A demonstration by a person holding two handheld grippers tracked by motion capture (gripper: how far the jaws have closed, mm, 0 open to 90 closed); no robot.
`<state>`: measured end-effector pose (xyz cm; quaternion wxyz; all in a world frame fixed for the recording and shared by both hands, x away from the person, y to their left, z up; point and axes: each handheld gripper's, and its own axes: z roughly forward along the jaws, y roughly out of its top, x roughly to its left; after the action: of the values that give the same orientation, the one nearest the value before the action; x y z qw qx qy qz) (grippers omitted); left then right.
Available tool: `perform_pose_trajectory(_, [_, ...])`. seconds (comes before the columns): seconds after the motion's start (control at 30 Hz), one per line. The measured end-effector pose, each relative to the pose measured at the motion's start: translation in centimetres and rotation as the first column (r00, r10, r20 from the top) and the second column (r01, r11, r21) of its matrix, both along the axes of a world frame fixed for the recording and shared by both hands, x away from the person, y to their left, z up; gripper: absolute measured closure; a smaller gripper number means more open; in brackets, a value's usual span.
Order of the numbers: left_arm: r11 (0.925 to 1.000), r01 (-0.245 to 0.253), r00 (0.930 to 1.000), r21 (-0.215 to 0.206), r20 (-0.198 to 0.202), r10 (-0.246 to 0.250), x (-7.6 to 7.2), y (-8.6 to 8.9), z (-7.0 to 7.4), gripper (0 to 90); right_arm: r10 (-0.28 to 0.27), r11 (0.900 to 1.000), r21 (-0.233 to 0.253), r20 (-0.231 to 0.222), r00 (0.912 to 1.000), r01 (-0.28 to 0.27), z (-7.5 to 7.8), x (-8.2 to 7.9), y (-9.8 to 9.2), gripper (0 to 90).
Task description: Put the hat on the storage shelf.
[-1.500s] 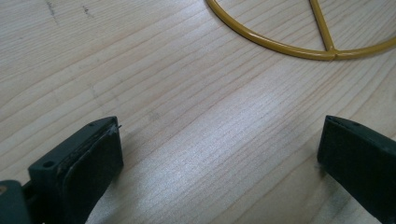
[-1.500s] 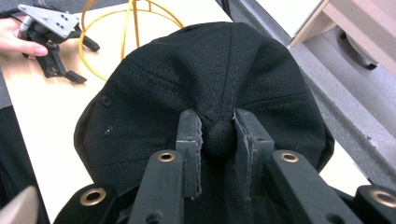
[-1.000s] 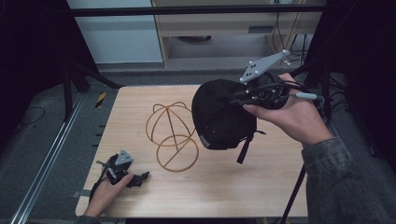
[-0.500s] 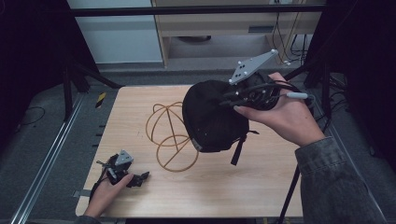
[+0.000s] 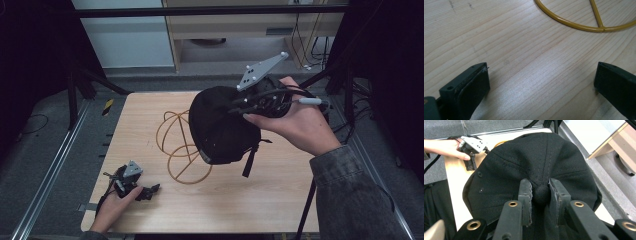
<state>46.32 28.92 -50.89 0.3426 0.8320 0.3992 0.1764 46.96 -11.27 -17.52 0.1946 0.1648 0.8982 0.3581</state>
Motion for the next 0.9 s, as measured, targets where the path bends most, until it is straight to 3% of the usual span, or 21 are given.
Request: perform_pose_trajectory(0.9, [1.0000, -0.002, 1.0000, 0.000, -0.001, 0.002, 0.0, 0.0, 0.0, 0.0, 0.032, 0.999, -0.036, 0.001, 0.9995, -0.031, 0.8, 1.3, 3.2, 73.3])
